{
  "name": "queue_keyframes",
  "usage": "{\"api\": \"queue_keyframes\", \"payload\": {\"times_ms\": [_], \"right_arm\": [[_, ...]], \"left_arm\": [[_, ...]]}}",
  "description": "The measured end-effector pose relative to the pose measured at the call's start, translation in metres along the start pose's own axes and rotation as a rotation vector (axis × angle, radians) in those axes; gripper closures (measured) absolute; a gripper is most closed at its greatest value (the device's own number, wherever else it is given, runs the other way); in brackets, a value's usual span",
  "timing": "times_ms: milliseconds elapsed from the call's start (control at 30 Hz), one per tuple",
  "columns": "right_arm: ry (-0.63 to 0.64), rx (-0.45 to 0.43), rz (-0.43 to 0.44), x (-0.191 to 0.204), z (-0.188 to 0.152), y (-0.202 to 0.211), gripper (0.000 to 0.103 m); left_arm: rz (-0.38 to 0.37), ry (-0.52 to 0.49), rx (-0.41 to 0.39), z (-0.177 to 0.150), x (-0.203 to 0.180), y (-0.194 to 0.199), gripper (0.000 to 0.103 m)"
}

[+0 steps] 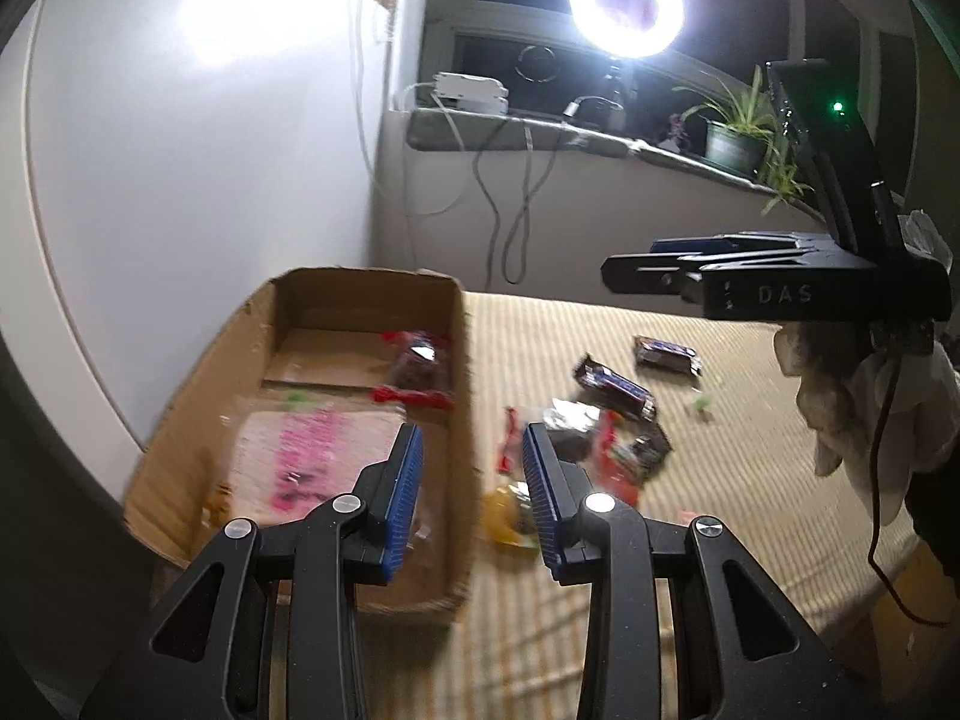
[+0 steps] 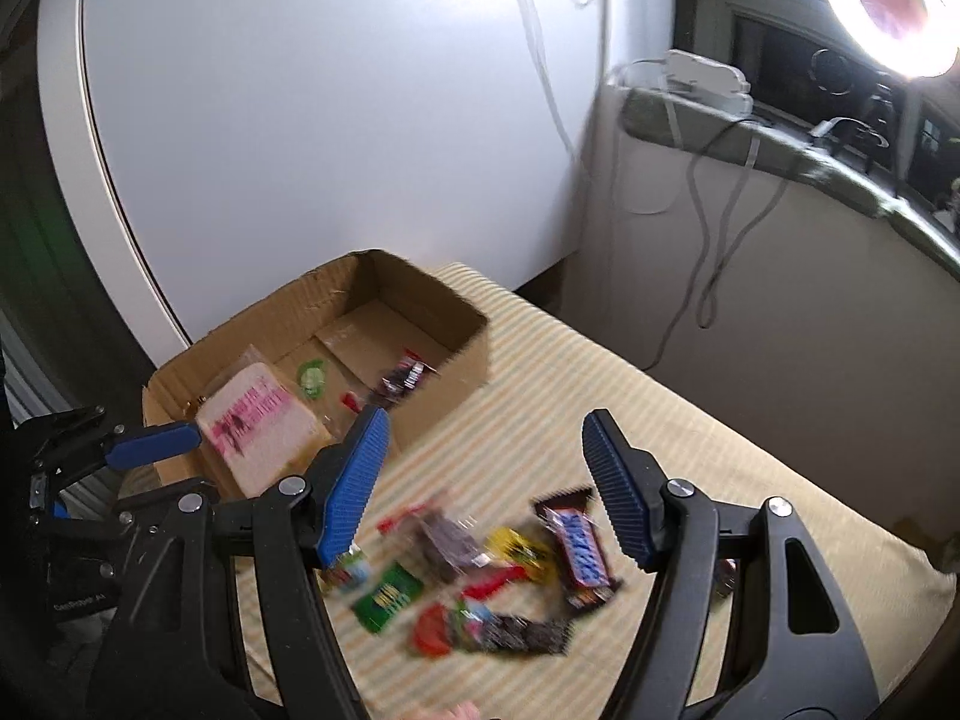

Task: Organize snacks
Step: 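Move both open grippers from the box back to the remaining snacks, then grasp the small pink candy with the left gripper while the right grasps the black packet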

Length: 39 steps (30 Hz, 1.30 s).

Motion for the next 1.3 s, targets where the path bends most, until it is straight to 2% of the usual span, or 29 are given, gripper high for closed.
{"api": "queue_keyframes", "payload": {"times_ms": [133,300,467,533,667,733,767,1067,1300], "right_arm": [[0.033,0.02,-0.038,-0.012,-0.021,0.019,0.033],[0.054,0.076,-0.031,-0.027,-0.047,0.029,0.033],[0.082,0.157,0.039,-0.034,-0.071,0.024,0.036],[0.103,0.188,0.078,-0.032,-0.077,0.019,0.044],[0.146,0.228,0.144,-0.024,-0.088,0.007,0.047],[0.155,0.246,0.181,-0.021,-0.09,-0.001,0.057],[0.161,0.255,0.201,-0.019,-0.091,-0.006,0.058],[0.126,0.294,0.299,-0.027,-0.091,-0.04,0.059],[0.062,0.328,0.357,-0.04,-0.097,-0.049,0.059]], "left_arm": [[-0.033,-0.017,0.013,-0.007,-0.019,0.004,0.07],[-0.083,-0.032,0.035,-0.018,-0.045,0.004,0.07],[-0.145,-0.068,0.082,-0.033,-0.076,-0.001,0.07],[-0.169,-0.078,0.105,-0.04,-0.086,-0.004,0.07],[-0.199,-0.094,0.145,-0.052,-0.101,-0.01,0.07],[-0.206,-0.096,0.162,-0.055,-0.106,-0.013,0.07],[-0.208,-0.096,0.168,-0.056,-0.108,-0.014,0.07],[-0.216,-0.11,0.208,-0.062,-0.115,-0.02,0.07],[-0.227,-0.12,0.223,-0.065,-0.118,-0.022,0.07]]}}
Point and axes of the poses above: each gripper's, at about its wrist camera, not at the fingertips, and y roughly against the way its jaws point, x to its left, z to its top, the point moved 3 cm from there along -y, roughly the way its jaws point, and after that the axes turned 14 degrees about z, right-handed, at the moved point
